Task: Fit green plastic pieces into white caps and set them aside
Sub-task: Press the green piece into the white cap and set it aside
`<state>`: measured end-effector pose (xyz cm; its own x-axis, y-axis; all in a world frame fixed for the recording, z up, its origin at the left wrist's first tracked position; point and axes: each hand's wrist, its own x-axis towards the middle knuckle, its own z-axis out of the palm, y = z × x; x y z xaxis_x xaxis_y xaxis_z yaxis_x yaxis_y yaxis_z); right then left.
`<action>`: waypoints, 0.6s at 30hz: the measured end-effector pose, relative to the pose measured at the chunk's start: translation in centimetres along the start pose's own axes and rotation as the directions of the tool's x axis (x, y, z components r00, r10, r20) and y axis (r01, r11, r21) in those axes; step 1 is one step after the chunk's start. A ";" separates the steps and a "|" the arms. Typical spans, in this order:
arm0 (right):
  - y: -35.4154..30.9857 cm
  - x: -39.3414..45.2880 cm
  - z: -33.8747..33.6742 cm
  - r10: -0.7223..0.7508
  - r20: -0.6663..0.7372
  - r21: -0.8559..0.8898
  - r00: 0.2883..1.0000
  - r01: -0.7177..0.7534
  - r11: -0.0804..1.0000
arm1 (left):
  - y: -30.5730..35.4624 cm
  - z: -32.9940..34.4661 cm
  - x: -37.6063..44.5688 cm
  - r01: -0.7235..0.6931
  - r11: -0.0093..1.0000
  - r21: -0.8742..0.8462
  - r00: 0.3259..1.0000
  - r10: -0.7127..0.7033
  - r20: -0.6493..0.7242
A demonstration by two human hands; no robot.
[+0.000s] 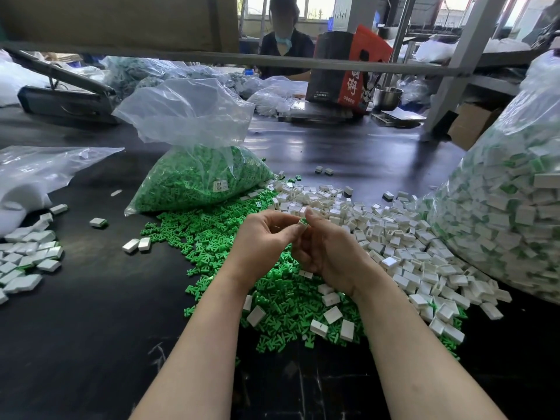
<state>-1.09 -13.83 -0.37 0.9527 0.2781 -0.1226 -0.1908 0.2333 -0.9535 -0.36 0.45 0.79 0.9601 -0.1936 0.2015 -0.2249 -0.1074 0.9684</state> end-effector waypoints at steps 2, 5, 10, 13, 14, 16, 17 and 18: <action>0.0 0.0 0.1 -0.011 0.010 -0.010 1.000 0.011 1.000 | 0.0 0.1 0.0 0.022 1.000 0.010 1.000 -0.022 -0.008; 0.1 0.0 0.1 -0.012 0.013 -0.038 1.000 0.013 0.999 | 0.0 0.4 0.0 0.064 0.997 -0.034 0.997 -0.066 -0.044; 0.2 0.1 0.1 -0.037 0.023 -0.108 0.999 0.039 0.993 | 0.1 1.1 0.1 0.106 0.992 -0.070 0.989 -0.113 -0.098; 0.3 0.2 0.2 -0.059 0.033 -0.139 0.998 0.063 0.988 | 0.2 1.2 0.0 0.101 0.989 -0.106 0.988 -0.112 -0.107; 0.4 0.2 0.2 -0.069 0.039 -0.147 0.997 0.074 0.986 | 0.2 1.3 0.0 0.098 0.989 -0.114 0.988 -0.110 -0.112; 0.4 0.0 0.1 -0.082 0.046 -0.154 0.996 0.088 0.984 | 0.1 1.4 0.0 0.098 0.987 -0.131 0.987 -0.114 -0.117; 0.4 0.0 0.1 -0.084 0.045 -0.156 0.995 0.090 0.984 | 0.0 1.5 0.0 0.101 0.984 -0.145 0.986 -0.119 -0.118; 0.4 -0.1 0.1 -0.085 0.043 -0.160 0.995 0.091 0.983 | 0.0 1.6 0.0 0.106 0.981 -0.166 0.985 -0.126 -0.115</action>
<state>-1.24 -13.67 -0.74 0.9544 0.2971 -0.0292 -0.0634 0.1058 -0.9924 -0.60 -1.08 0.60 0.9935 -0.0653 0.0937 -0.0915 0.0356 0.9952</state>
